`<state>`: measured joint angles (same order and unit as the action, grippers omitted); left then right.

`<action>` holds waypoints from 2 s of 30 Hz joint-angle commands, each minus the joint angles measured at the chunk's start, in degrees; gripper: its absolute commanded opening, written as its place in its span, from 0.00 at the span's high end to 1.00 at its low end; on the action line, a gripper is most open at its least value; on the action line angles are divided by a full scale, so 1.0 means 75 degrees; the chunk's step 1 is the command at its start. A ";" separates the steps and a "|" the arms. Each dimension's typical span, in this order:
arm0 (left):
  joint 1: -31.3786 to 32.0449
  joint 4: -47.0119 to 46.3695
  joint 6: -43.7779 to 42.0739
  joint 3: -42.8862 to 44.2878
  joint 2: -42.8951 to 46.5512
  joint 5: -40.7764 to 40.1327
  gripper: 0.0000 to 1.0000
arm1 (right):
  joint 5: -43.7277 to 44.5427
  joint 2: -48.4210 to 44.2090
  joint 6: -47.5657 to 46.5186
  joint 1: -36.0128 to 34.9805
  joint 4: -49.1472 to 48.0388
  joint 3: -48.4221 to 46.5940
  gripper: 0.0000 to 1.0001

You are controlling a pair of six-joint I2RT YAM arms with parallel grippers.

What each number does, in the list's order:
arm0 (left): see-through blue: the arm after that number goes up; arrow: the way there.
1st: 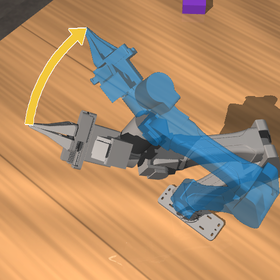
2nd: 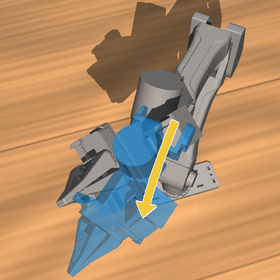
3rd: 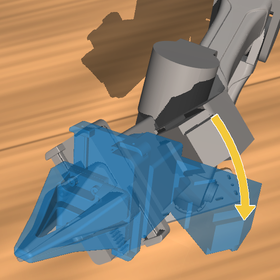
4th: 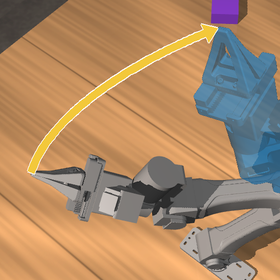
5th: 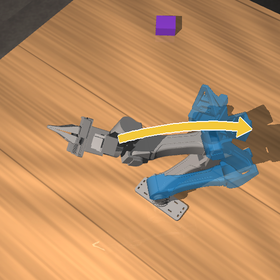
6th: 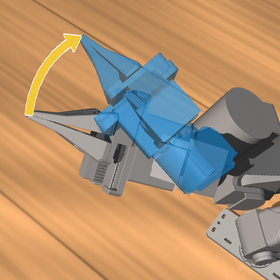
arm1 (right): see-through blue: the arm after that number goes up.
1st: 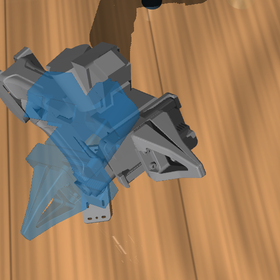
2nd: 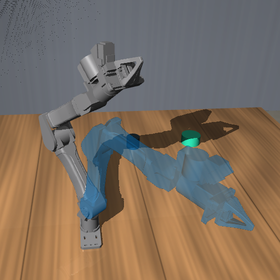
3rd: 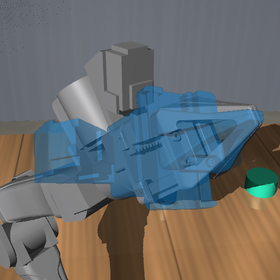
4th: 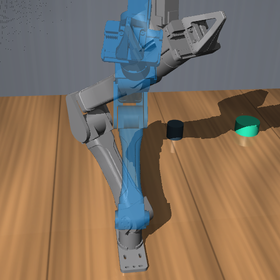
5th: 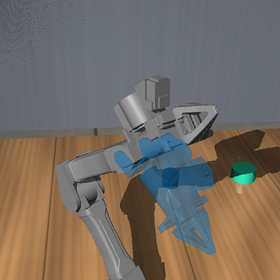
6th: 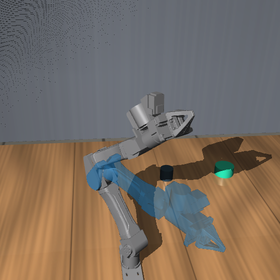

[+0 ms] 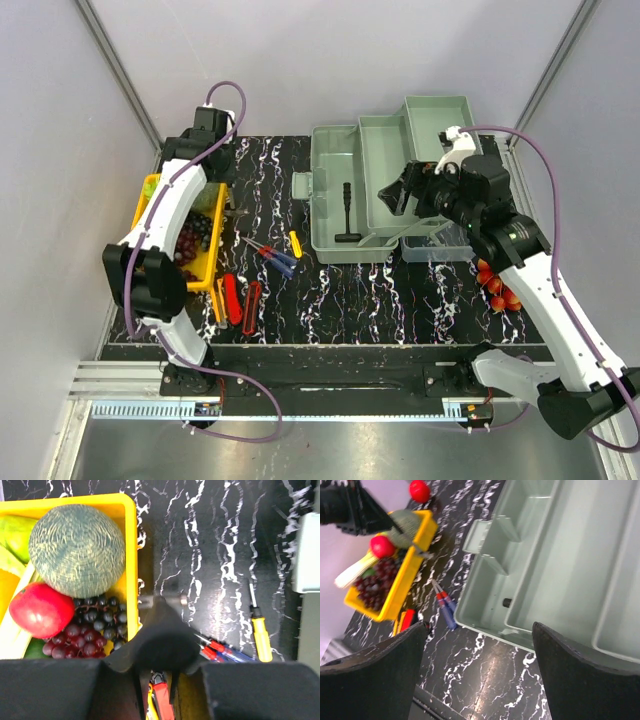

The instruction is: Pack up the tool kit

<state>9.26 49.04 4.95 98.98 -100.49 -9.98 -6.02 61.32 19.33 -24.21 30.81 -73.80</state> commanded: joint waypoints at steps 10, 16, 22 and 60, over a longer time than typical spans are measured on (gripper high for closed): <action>0.0875 -0.1018 0.1027 0.0795 0.2183 0.1482 1.00 | -0.2982 0.0729 -0.0058 -0.0159 -0.2830 0.0032 0.06; 0.0875 -0.1182 0.1050 -0.0059 0.2231 -0.0142 0.99 | -0.2807 0.0848 0.0071 -0.0194 -0.3053 0.0125 0.06; 0.0829 -0.1253 0.1635 -0.0786 0.1868 -0.1703 0.37 | -0.2455 0.0614 0.0211 -0.0194 -0.2983 0.0500 0.06; -0.0297 -0.4792 0.1988 -0.1478 -0.0524 -0.1824 1.00 | -0.0170 -0.0301 -0.0268 -0.0206 -0.1483 0.0817 0.06</action>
<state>7.29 16.16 21.82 88.66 -107.59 -27.66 -10.07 60.29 19.53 -25.34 19.49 -65.84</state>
